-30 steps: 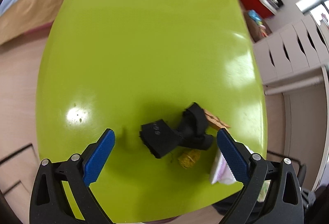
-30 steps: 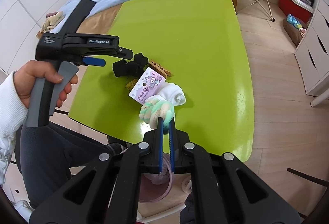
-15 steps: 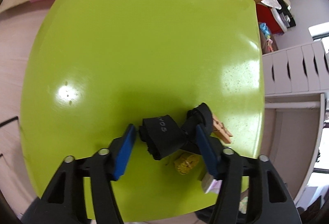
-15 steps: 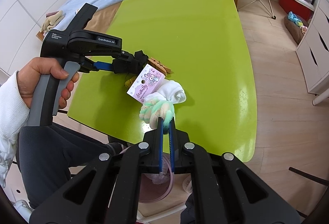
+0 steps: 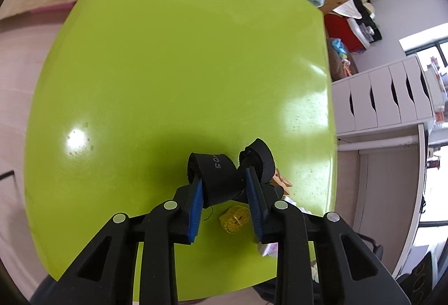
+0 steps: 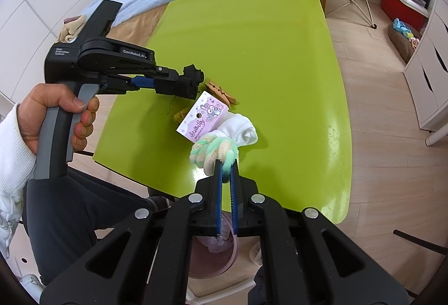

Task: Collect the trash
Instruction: 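Carry both items over the pink bin and open the right tool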

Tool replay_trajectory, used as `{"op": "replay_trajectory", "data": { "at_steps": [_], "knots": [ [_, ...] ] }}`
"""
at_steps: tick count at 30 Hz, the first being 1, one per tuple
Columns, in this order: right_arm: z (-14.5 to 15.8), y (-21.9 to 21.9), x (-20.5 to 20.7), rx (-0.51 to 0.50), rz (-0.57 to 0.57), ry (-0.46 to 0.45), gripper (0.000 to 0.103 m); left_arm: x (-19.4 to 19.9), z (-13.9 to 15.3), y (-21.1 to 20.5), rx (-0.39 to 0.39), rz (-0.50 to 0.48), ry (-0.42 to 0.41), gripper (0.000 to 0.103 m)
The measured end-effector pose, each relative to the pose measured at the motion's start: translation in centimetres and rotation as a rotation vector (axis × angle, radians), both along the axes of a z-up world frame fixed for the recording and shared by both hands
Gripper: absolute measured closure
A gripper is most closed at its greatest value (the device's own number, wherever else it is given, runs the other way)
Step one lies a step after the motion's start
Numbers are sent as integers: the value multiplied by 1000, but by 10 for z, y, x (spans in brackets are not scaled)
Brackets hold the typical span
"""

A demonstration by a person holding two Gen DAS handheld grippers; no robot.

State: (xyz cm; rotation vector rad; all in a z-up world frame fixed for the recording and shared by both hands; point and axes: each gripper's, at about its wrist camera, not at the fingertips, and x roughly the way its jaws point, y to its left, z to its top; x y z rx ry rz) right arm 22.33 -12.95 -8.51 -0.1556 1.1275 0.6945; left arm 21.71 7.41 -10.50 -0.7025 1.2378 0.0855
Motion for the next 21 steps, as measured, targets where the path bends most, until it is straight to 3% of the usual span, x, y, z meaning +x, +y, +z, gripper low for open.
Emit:
{"op": "replay_trajectory", "data": {
  "at_steps": [9,21],
  "knots": [
    [17,5,-8,9,12,-37,98,-21,53,-17,142,-115,-135,75],
    [52,8,-35,31,52,-108,98,-95,115,-44,319,-250,-301,75]
  ]
}}
